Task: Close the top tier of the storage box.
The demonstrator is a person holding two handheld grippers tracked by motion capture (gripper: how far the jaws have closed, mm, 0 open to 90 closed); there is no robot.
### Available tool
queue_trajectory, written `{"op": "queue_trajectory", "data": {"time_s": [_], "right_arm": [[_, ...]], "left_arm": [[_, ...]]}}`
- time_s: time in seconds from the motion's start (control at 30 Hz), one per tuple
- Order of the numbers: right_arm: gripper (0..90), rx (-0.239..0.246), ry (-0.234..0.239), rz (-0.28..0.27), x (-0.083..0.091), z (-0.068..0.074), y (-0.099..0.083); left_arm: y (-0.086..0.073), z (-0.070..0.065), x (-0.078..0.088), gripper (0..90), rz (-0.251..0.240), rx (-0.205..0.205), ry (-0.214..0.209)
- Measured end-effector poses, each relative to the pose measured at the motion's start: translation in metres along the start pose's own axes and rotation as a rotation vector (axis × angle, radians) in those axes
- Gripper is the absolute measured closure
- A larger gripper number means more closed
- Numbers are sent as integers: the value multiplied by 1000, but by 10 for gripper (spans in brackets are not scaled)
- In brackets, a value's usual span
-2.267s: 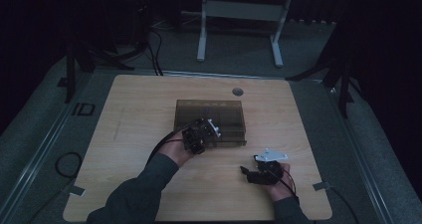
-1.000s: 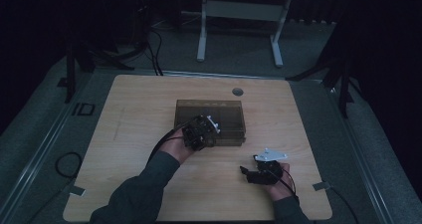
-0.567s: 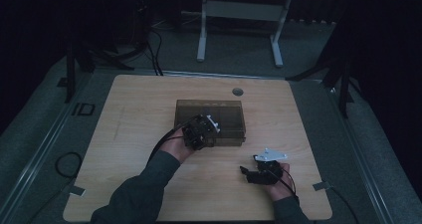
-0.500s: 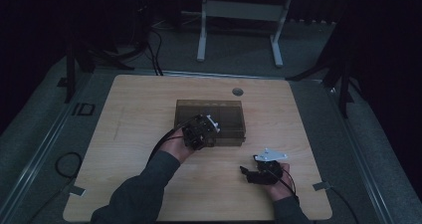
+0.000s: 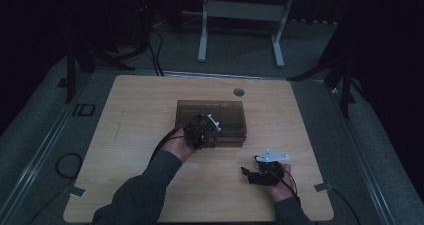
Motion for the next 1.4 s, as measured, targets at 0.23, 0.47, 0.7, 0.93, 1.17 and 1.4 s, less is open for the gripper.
{"op": "queue_trajectory", "data": {"time_s": [0.23, 0.47, 0.7, 0.93, 1.17, 1.4], "right_arm": [[293, 0, 0, 0, 0, 0, 0], [292, 0, 0, 0, 0, 0, 0], [293, 0, 0, 0, 0, 0, 0], [293, 1, 0, 1, 0, 0, 0], [292, 1, 0, 1, 0, 0, 0], [292, 1, 0, 1, 0, 0, 0]], "left_arm": [[1, 3, -2, 900, -1, 1, 4], [1, 6, -3, 900, -5, 19, 11], [2, 8, -5, 900, -6, 25, 14], [3, 10, -6, 900, -11, 43, 24], [4, 11, -8, 900, -14, 54, 38], [5, 12, -9, 900, -19, 63, 41]]}}
Point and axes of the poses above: each handheld gripper's, and its own axes: x roughly backward along the jaws, y roughly out of its top, z roughly to its left, the point moved 6 cm from there along -x, roughly forward along the jaws, and after that the axes turned 15 degrees about y, right-handed, at the moved point
